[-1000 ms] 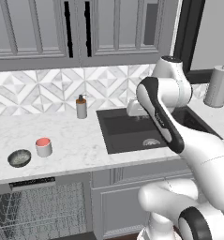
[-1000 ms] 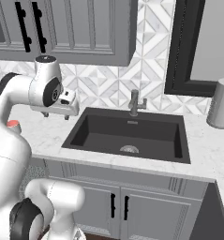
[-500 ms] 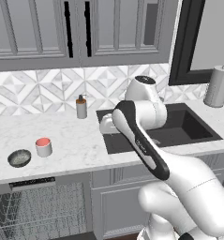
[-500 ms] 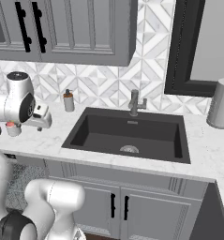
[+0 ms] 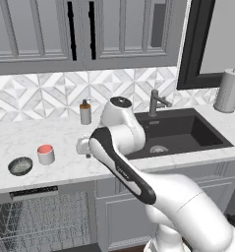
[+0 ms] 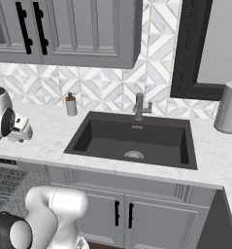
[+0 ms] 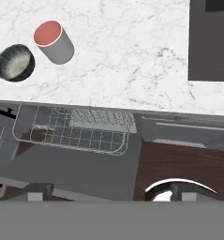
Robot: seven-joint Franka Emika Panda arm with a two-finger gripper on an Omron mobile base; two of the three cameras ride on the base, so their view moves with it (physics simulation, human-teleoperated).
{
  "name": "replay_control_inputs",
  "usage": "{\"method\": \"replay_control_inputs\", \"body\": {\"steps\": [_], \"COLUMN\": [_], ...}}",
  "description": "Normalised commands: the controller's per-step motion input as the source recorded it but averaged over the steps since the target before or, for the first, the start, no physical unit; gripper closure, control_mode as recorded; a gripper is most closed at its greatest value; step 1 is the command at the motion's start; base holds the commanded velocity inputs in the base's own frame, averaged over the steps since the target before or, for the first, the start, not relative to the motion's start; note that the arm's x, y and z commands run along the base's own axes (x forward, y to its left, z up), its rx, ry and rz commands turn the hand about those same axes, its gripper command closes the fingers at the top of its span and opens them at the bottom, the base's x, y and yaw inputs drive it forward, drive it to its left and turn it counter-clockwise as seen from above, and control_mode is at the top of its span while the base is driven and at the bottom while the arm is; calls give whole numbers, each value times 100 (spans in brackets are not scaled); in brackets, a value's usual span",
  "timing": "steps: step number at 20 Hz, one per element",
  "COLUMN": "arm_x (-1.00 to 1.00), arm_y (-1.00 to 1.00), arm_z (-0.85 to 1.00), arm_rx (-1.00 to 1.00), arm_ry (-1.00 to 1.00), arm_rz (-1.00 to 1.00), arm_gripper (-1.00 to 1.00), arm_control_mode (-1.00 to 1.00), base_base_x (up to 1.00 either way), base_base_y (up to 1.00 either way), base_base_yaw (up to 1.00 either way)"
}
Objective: Pick up the cup and bowl from the counter, place them in the dishwasher, and close the dishwasher door.
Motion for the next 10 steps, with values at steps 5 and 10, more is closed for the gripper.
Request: {"method": "replay_control_inputs", "body": {"steps": [5,10], "arm_x": [0,1], "arm_y": [55,60], "arm_z": [-57,-31], "arm_rx": [11,0], "arm_ry": [-7,-1], "arm_rz": [0,0], "arm_gripper": [-100,-100], "arm_control_mode": [-100,-100], "base_base_x": [0,0], "base_base_y": [0,0], "base_base_yaw": [0,0]}}
